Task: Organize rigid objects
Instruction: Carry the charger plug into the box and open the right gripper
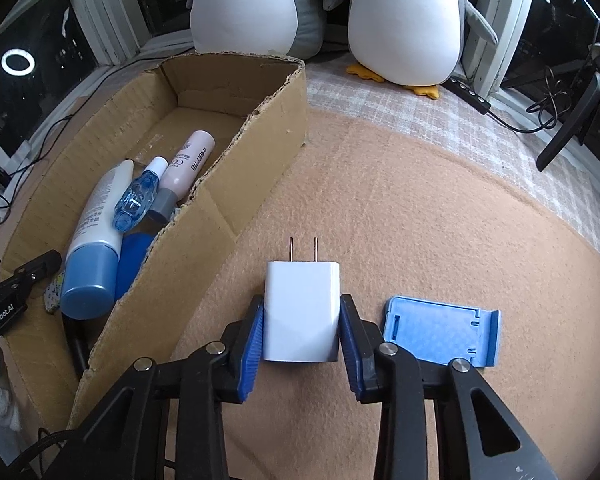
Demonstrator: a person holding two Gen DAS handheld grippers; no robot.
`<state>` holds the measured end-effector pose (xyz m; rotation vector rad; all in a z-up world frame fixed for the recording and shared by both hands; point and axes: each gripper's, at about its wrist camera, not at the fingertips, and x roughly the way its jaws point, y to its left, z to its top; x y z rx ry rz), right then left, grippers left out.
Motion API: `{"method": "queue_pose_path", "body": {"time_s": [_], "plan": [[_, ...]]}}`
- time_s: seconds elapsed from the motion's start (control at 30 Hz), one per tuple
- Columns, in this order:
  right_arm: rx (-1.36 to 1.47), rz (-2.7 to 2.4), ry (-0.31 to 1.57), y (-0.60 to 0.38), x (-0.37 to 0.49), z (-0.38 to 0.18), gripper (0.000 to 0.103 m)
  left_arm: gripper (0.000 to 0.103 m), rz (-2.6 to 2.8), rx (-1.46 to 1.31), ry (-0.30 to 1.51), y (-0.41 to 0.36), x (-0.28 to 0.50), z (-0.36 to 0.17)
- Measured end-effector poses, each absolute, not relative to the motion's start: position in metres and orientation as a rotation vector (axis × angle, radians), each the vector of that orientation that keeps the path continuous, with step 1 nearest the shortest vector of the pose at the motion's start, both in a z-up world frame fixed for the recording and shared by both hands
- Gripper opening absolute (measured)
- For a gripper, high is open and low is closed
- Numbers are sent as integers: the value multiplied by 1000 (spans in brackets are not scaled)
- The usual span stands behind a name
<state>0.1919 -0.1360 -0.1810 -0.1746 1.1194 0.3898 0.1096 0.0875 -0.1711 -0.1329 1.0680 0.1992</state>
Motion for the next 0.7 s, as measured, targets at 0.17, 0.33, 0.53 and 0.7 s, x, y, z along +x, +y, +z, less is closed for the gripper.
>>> {"method": "queue_pose_path", "body": {"time_s": [0.17,0.33,0.53,0.7], "plan": [[-147,394,1112,-142,187,-174,32,17,199,-134,1068,88,109,-171],[-118,389,1090,-148,180,-161,32,17,199,-135,1067,87,109,-172],[-93,402,1022,-146,176,-132,32,17,199,-134,1068,88,109,-171],[-65,443,961,-131,180,-107,32,17,199,-135,1067,88,109,-171]]}}
